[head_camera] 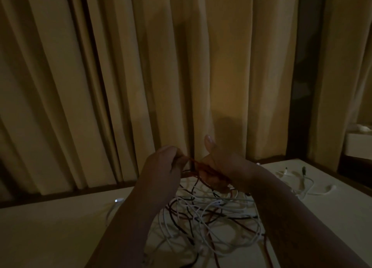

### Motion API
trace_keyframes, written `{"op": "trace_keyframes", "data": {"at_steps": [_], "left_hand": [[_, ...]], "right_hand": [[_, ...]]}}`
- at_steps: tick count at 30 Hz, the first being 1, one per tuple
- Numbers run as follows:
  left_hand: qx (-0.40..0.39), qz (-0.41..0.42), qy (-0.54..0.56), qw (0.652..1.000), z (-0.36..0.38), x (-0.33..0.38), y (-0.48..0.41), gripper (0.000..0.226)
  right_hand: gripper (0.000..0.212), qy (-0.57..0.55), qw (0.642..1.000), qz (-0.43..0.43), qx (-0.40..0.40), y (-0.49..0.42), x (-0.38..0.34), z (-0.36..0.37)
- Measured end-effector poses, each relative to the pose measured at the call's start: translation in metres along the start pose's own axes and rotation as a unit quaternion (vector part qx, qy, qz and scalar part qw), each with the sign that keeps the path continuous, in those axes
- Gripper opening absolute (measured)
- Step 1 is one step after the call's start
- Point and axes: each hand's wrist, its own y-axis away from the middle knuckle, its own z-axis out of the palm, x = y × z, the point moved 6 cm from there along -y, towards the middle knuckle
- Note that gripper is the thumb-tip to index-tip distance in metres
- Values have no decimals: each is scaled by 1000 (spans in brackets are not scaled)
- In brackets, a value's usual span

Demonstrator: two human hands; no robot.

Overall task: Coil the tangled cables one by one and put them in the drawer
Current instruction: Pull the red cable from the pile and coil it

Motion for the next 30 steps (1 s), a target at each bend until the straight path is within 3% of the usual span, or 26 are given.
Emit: {"op": "trace_keyframes", "data": {"at_steps": [2, 5, 8, 11, 15, 17, 20, 25, 27, 30], "left_hand": [[16, 3, 18, 1000, 1, 0, 1, 23], [24, 7, 60, 998, 6, 7, 5, 34], [3, -32, 153, 988, 20, 10, 10, 39], [-22, -48, 149, 987, 34, 7, 12, 42], [-71, -55, 120, 989, 47, 15, 15, 35], [-89, -41, 99, 990, 49, 21, 16, 32], [-107, -22, 62, 992, 48, 22, 16, 25], [-154, -22, -1, 988, 43, 16, 15, 20], [-170, -44, -4, 985, 39, 14, 14, 18], [-175, -39, -42, 983, 31, 18, 11, 19]], "right_hand": [[84, -107, 992, -11, -66, 9, -7, 10], [76, -290, 945, -55, -139, 16, -25, 19], [75, -449, 880, -113, -110, 16, -39, 11], [77, -567, 796, -187, -96, 22, -49, -1], [75, -614, 749, -248, -25, 27, -55, -13], [78, -592, 761, -265, 24, 28, -56, -16], [80, -511, 816, -244, 117, 24, -53, -21], [66, -213, 908, -199, 300, 13, -41, -35], [58, -56, 928, -189, 316, 13, -37, -35], [77, 149, 941, -142, 270, 15, -27, -26]]}}
